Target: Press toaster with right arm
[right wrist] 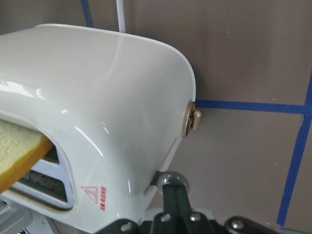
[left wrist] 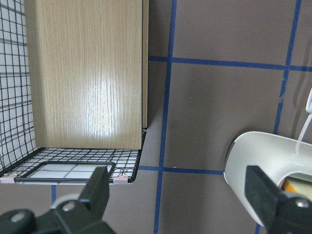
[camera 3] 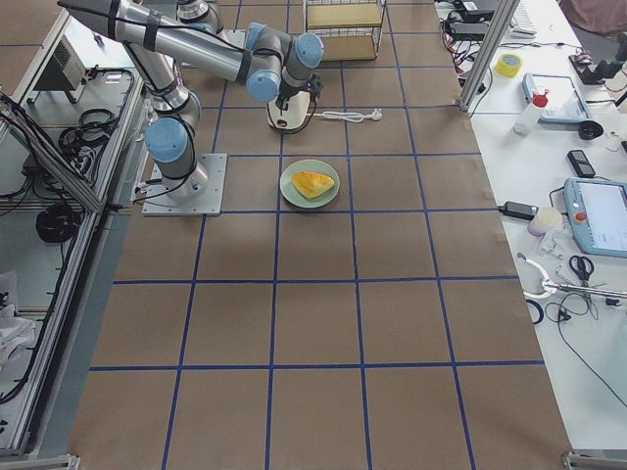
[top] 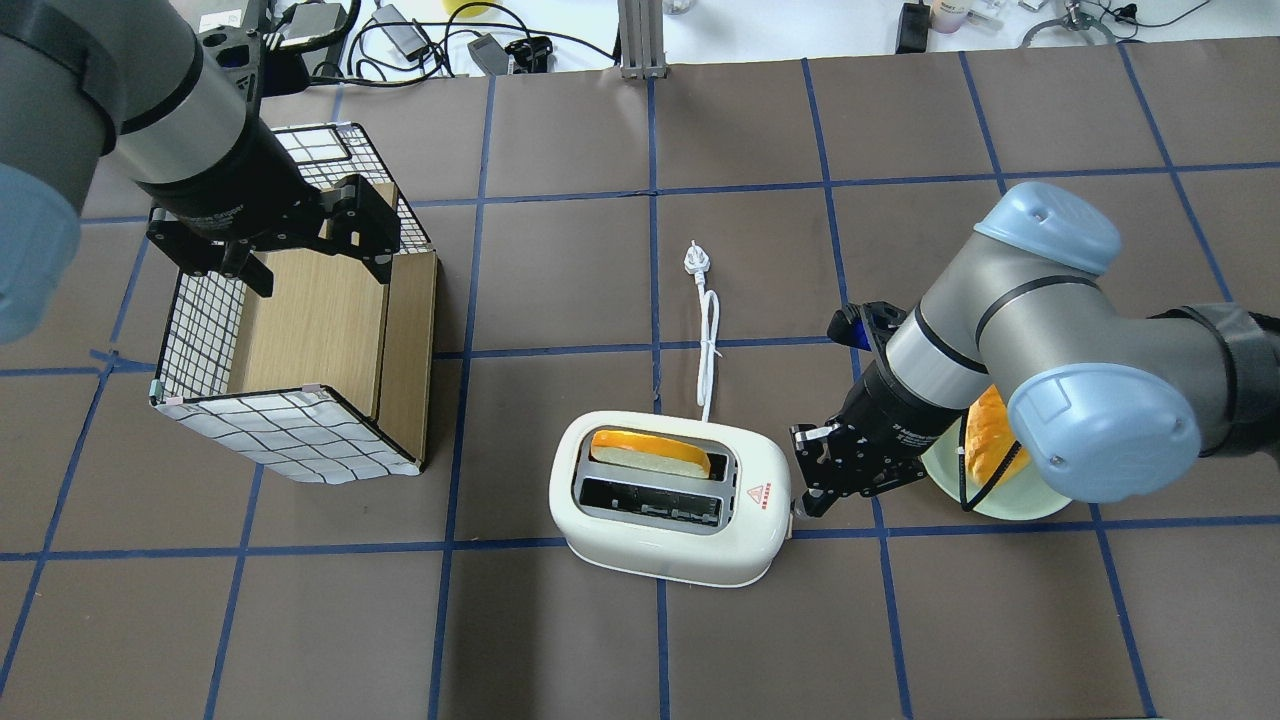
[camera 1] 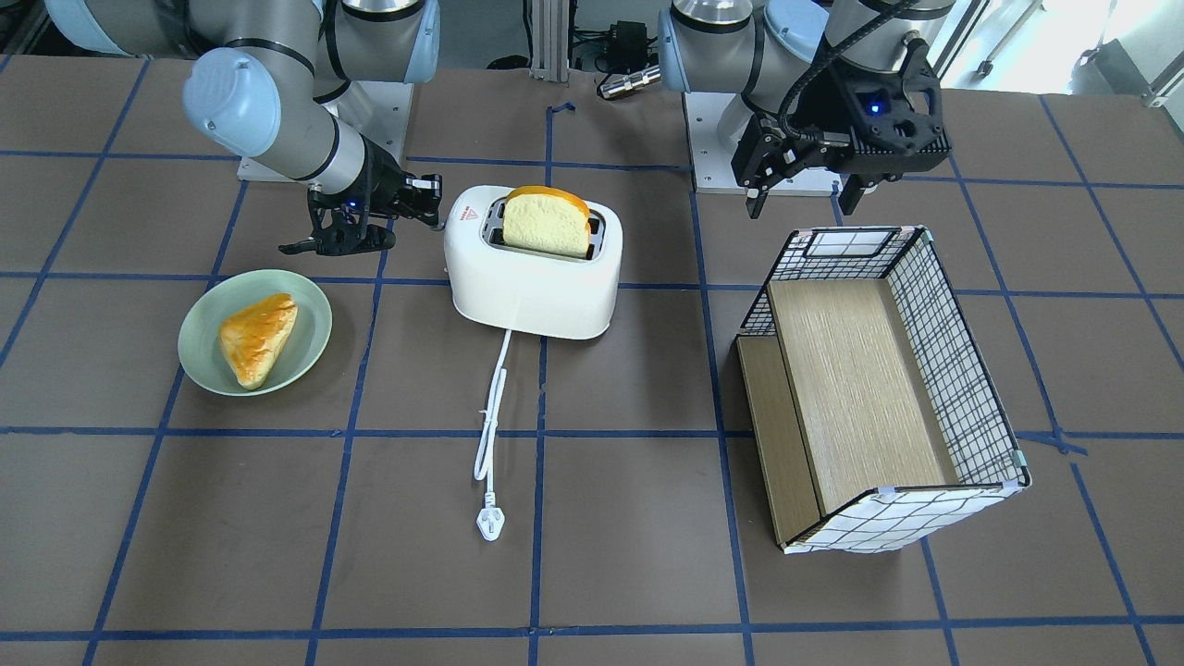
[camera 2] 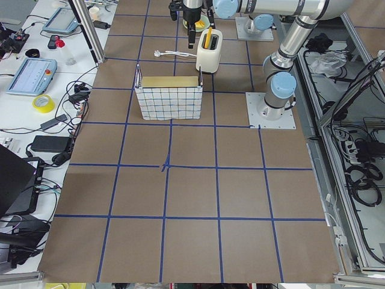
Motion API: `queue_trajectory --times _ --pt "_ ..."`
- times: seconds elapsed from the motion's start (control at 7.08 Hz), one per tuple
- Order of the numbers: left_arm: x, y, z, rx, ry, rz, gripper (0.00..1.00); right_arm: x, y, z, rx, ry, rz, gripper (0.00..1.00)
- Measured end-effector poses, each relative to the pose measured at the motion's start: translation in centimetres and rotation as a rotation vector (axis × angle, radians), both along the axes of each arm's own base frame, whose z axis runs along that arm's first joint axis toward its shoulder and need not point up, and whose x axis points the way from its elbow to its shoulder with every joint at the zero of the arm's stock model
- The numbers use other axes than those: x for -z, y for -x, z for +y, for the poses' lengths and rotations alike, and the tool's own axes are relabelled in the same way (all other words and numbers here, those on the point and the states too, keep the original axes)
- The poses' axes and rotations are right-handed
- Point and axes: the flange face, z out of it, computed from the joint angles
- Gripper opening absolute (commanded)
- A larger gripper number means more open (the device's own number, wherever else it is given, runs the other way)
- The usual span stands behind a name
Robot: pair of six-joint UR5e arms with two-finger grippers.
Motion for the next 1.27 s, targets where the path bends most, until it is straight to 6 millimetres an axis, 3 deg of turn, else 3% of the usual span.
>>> queue_trajectory --times 0.56,1.27 --pt "0.0 0.0 0.0 0.000 0.001 0.000 1.00 1.1 0.1 -0.8 0.013 -0.006 0.004 0.00" --pt "0.0 0.0 0.0 0.000 0.000 0.000 1.00 2.8 0.0 -0.1 0.012 -0.056 0.005 0.00"
